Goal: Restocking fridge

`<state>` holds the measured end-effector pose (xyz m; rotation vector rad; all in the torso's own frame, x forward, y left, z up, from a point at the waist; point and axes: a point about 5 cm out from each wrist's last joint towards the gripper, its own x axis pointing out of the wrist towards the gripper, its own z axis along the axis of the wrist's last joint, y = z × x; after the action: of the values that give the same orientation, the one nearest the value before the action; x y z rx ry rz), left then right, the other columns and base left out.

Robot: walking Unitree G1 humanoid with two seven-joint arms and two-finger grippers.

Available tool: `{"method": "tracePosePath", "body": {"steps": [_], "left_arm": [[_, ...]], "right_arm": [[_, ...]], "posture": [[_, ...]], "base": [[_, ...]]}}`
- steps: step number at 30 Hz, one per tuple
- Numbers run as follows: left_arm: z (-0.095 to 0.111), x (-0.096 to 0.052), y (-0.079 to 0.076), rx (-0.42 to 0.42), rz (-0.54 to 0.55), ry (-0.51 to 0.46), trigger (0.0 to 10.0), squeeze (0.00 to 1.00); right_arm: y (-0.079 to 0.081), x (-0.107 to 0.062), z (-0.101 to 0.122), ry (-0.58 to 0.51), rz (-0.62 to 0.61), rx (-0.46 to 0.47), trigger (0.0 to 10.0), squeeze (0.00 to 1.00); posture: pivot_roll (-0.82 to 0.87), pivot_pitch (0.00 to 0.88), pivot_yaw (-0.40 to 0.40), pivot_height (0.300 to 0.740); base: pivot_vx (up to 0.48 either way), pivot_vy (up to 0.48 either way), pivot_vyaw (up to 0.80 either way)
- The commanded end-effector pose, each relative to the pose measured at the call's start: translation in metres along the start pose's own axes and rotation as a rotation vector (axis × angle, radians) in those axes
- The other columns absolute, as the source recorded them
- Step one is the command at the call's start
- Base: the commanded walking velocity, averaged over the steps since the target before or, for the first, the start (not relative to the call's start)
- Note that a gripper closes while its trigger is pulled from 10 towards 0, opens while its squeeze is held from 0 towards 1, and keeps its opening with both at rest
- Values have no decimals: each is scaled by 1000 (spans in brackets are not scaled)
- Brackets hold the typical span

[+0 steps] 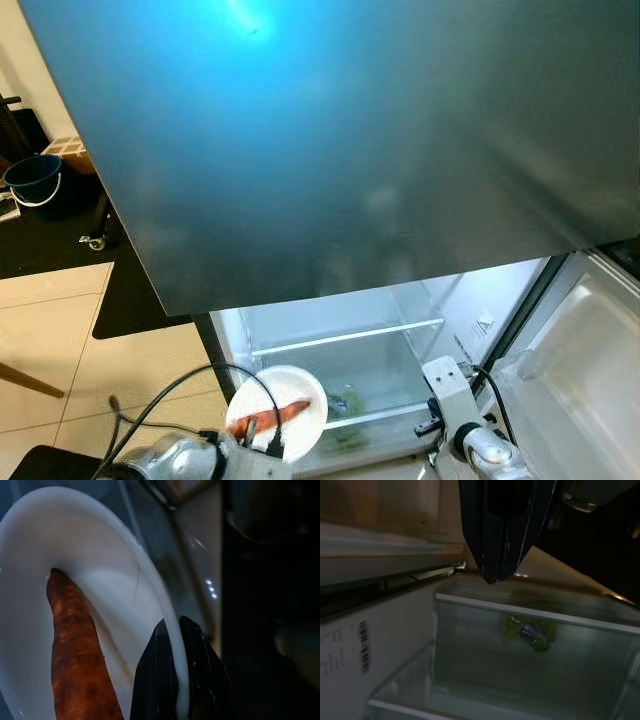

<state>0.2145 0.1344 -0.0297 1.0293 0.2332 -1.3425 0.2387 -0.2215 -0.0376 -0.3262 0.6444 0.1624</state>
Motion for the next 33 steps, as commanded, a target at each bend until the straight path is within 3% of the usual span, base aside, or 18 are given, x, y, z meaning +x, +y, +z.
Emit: {"method": "tracePosePath", "body": {"steps": [1, 6, 11, 20, 33], "left_arm": [[6, 7, 5, -15, 21, -13, 10000, 0], [12, 11, 8, -31, 38, -33, 10000, 0], [18, 16, 14, -106, 99, -67, 10000, 0], [22, 20, 12, -124, 101, -76, 10000, 0], [23, 20, 10, -112, 76, -82, 10000, 0]], "right_arm": [[-15, 0, 9, -39, -69, 14, 10000, 0], [-23, 0, 15, -72, -110, 29, 10000, 0], [-36, 0, 30, -156, -162, 54, 10000, 0], [-51, -1, 40, -185, -222, 79, 10000, 0], [-52, 0, 50, -225, -232, 74, 10000, 0]], "posture": [[-105, 0, 46, 740], [-111, 0, 48, 740], [-122, 0, 53, 740], [-127, 0, 55, 730], [-129, 0, 61, 670]], "base": [[0, 0, 0], [0, 0, 0], [0, 0, 0], [0, 0, 0], [0, 0, 0]]}}
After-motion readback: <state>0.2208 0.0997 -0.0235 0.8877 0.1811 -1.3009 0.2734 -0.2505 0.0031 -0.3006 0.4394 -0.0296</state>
